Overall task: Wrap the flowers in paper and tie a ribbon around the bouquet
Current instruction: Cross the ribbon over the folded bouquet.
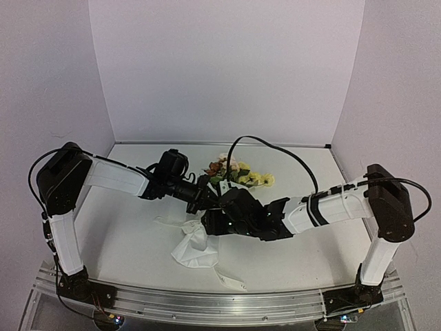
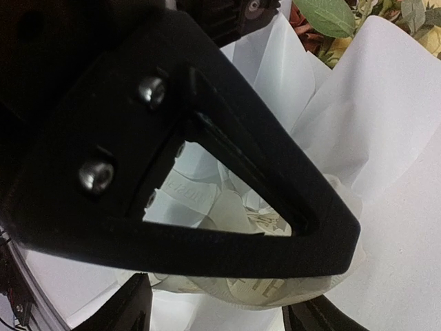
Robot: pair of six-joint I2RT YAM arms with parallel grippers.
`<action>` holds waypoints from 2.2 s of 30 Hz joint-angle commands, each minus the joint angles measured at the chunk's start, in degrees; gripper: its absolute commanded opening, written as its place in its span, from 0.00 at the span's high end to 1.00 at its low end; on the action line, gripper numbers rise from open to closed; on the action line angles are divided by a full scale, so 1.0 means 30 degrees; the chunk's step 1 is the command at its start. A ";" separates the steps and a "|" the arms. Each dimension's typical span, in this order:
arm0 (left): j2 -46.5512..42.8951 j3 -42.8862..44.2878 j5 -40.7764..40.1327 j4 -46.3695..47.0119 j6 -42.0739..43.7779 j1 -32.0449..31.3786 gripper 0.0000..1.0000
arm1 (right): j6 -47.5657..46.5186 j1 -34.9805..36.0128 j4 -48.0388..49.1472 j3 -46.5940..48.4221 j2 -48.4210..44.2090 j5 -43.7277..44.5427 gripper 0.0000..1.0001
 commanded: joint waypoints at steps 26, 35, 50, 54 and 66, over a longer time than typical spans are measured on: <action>-0.0428 -0.0432 0.0155 0.1202 -0.0228 0.0856 1.00 | 0.0299 0.0004 0.0090 0.2205 0.1717 -0.0402 0.80; -0.1412 -0.0868 -0.0993 -0.1223 0.2384 0.1913 1.00 | 0.0649 0.0022 -0.0817 0.0437 -0.0409 -0.0137 0.97; -0.2623 -0.1333 -0.2491 -0.3899 0.5665 0.2732 1.00 | 0.0360 -0.0016 -0.3238 0.0029 -0.1624 -0.0831 0.95; -0.2513 -0.1399 -0.2484 -0.4048 0.6167 0.2735 1.00 | 0.0310 -0.0107 -0.3737 -0.0003 -0.2016 -0.1160 0.89; -0.1893 -0.1148 -0.2703 -0.4739 0.6943 0.2535 1.00 | 0.0280 -0.0403 -0.5753 0.1198 -0.1710 -0.0836 0.98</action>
